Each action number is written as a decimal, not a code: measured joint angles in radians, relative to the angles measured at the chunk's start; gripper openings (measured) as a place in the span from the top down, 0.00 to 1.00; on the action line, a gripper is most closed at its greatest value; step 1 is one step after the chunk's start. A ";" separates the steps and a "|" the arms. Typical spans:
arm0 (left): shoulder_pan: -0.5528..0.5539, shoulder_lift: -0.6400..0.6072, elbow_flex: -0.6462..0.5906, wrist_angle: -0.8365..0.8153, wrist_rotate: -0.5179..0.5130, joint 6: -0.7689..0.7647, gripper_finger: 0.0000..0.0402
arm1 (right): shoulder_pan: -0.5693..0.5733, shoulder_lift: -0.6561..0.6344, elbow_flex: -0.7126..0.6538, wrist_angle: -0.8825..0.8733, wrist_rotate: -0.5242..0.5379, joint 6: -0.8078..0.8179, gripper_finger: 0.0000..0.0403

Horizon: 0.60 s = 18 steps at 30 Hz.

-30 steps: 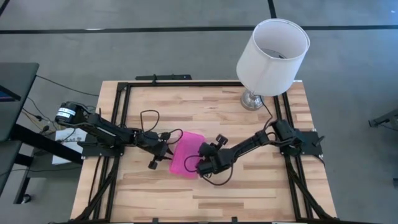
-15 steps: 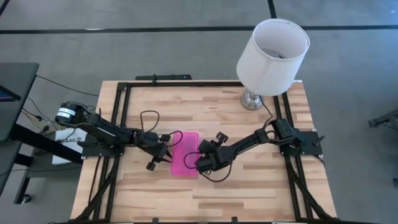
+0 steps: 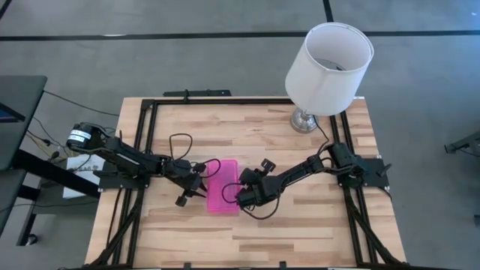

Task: Pick & place school supplies into a supply box
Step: Close the pink supply box

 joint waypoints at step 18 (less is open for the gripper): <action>0.001 0.000 0.000 -0.012 -0.040 0.000 0.76 | 0.000 0.000 0.000 0.002 0.000 0.001 1.00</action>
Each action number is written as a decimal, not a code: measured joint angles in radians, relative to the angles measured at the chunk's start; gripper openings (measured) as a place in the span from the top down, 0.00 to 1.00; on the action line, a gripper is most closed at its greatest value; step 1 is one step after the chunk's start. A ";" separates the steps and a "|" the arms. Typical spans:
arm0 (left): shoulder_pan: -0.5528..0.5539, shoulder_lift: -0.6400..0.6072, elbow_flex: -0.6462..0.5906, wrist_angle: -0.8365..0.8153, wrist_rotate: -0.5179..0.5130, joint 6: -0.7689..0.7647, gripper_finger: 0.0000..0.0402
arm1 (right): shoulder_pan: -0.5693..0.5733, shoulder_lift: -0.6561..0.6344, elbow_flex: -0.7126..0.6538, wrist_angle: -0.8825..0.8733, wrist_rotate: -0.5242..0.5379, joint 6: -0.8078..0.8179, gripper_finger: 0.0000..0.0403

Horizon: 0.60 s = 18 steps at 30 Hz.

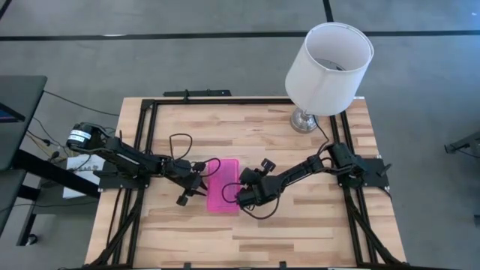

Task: Pick & place school supplies into a supply box
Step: Close the pink supply box

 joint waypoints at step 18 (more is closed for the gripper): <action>0.000 0.000 0.001 0.000 0.008 0.000 0.76 | 0.000 0.000 0.000 -0.010 -0.001 0.000 1.00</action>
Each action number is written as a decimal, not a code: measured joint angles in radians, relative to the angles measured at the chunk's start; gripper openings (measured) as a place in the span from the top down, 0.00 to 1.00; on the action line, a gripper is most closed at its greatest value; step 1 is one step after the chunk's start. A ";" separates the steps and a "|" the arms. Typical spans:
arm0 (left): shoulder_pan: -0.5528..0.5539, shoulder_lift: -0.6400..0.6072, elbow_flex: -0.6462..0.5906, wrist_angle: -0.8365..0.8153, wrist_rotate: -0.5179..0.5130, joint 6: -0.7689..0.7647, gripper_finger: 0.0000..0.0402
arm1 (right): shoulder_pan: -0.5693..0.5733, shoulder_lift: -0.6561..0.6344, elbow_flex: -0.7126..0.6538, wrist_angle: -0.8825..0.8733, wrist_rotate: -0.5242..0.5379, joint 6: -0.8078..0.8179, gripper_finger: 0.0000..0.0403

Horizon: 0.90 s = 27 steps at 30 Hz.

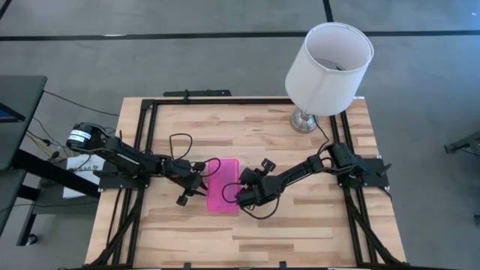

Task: Pick & place school supplies into a supply box
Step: Close the pink supply box

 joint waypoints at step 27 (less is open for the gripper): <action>-0.001 -0.001 0.001 -0.011 0.001 0.000 0.76 | -0.001 0.000 0.000 -0.009 0.000 0.008 1.00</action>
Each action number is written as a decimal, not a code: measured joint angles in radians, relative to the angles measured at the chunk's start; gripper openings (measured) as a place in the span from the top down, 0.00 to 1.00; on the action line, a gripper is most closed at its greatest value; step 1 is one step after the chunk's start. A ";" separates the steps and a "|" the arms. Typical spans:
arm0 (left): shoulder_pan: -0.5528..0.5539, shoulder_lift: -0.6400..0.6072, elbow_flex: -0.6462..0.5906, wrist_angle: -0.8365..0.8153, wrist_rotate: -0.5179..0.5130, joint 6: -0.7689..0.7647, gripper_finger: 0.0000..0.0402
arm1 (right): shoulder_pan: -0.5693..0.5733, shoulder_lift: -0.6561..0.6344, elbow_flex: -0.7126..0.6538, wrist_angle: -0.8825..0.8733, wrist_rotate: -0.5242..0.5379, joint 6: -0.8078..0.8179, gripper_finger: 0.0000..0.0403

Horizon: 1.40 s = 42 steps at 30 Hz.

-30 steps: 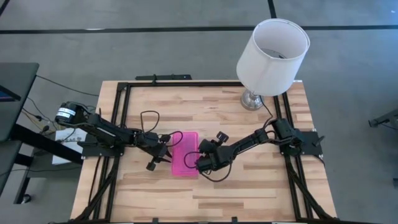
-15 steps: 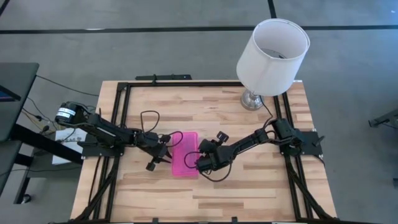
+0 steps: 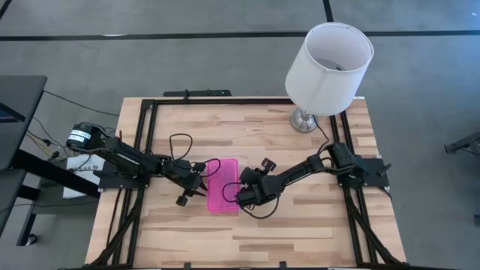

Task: Pick & place school supplies into a supply box
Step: Close the pink supply box

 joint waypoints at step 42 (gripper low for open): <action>0.001 -0.001 0.000 -0.020 -0.136 0.004 0.76 | 0.164 -0.168 0.000 -0.091 0.268 0.105 1.00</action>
